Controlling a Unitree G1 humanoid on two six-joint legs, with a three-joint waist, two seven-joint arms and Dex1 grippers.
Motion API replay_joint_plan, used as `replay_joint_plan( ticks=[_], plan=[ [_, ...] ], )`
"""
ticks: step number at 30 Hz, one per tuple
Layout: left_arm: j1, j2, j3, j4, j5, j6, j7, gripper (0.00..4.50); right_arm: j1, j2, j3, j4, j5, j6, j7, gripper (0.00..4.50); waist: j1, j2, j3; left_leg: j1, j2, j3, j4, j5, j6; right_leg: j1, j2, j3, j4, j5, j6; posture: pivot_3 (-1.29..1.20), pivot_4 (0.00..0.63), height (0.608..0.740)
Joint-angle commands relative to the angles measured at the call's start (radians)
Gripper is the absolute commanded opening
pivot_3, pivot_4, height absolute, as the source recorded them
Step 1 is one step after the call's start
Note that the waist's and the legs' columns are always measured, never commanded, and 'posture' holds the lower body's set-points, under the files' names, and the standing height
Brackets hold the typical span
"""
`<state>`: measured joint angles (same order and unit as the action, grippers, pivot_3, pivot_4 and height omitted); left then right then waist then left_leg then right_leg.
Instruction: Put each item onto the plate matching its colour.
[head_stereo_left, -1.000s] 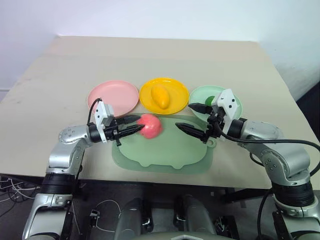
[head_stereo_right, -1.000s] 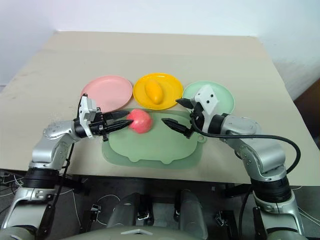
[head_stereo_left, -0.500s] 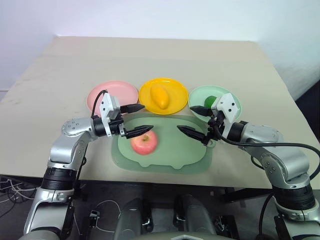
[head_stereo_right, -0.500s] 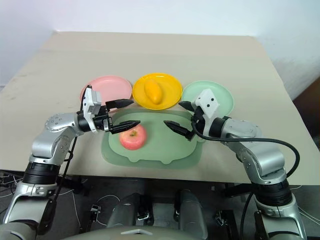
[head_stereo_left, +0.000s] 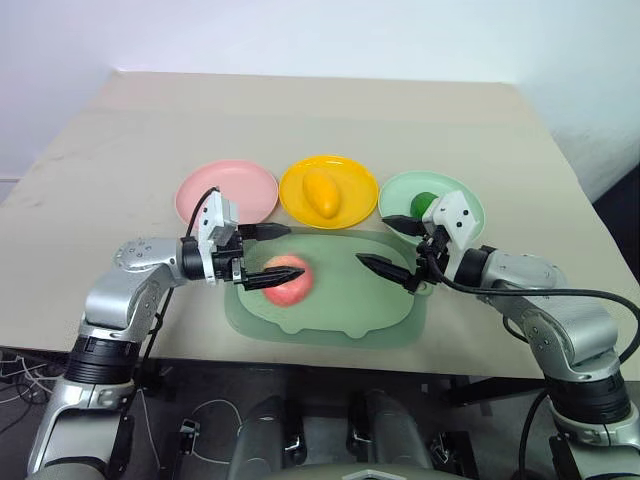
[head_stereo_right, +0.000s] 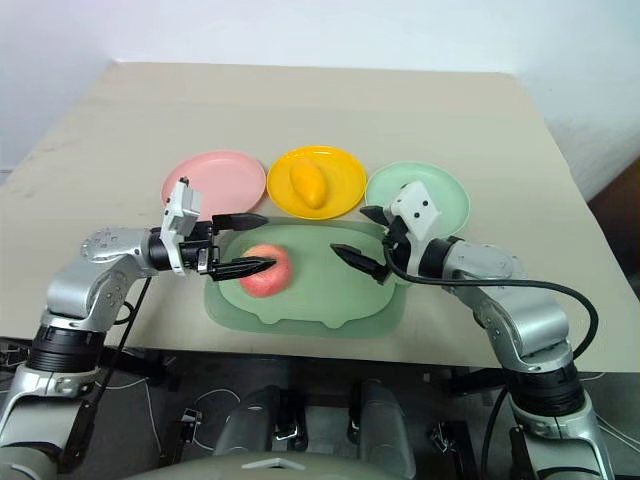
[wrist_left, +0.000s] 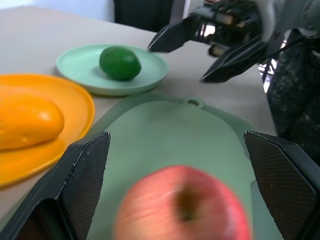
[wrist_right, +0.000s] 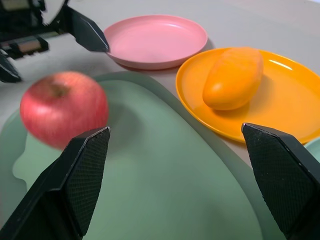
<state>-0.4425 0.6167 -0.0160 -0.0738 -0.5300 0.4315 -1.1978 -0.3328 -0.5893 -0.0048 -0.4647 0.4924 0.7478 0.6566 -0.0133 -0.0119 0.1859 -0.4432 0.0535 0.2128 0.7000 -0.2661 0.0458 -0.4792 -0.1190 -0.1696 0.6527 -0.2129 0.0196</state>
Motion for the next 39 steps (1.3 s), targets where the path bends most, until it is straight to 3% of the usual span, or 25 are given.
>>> replay_joint_plan(
  ticks=[1, 8, 22, 28, 39],
  plan=[
    [0.004, 0.009, -0.011, -0.015, 0.010, -0.011, -0.011, 4.49, -0.008, -0.008, -0.001, -0.009, -0.010, -0.024, 0.002, 4.50, 0.000, 0.000, 0.000, 0.000, 0.000, 0.000, 0.000, 0.000, 0.000, 0.000, 0.000, 0.000, 0.000, 0.000, 0.000, 0.00, 0.150, 0.696],
    [0.045, 0.038, -0.028, 0.038, 0.068, -0.086, -0.058, 4.49, 0.000, -0.024, -0.017, -0.034, 0.015, -0.007, 0.027, 4.50, 0.000, 0.000, 0.000, 0.000, 0.000, 0.000, 0.000, 0.000, 0.000, 0.000, 0.000, 0.000, -0.001, -0.001, -0.001, 0.00, 0.150, 0.696],
    [0.045, 0.007, -0.077, 0.028, 0.101, -0.085, -0.048, 4.49, 0.008, -0.026, -0.009, -0.028, -0.005, -0.017, 0.010, 4.50, 0.001, 0.000, 0.000, 0.000, 0.000, 0.000, -0.001, 0.000, 0.000, 0.000, 0.000, 0.000, -0.003, -0.002, -0.003, 0.00, 0.150, 0.696],
    [0.060, 0.046, -0.075, -0.006, 0.083, -0.039, -0.077, 3.53, 0.004, -0.028, -0.008, -0.031, -0.010, -0.012, 0.004, 4.50, 0.000, 0.000, 0.000, 0.000, 0.000, 0.000, -0.001, 0.000, 0.000, 0.000, 0.000, 0.000, -0.003, -0.002, -0.003, 0.00, 0.150, 0.696],
    [0.027, 0.029, 0.026, 0.023, 0.035, -0.032, -0.007, 3.25, -0.007, -0.023, 0.006, -0.020, -0.018, -0.013, 0.008, 4.50, 0.000, 0.000, 0.000, 0.000, 0.000, 0.000, -0.001, 0.000, 0.000, 0.000, 0.000, 0.000, -0.003, -0.002, -0.003, 0.00, 0.150, 0.696]
  ],
)
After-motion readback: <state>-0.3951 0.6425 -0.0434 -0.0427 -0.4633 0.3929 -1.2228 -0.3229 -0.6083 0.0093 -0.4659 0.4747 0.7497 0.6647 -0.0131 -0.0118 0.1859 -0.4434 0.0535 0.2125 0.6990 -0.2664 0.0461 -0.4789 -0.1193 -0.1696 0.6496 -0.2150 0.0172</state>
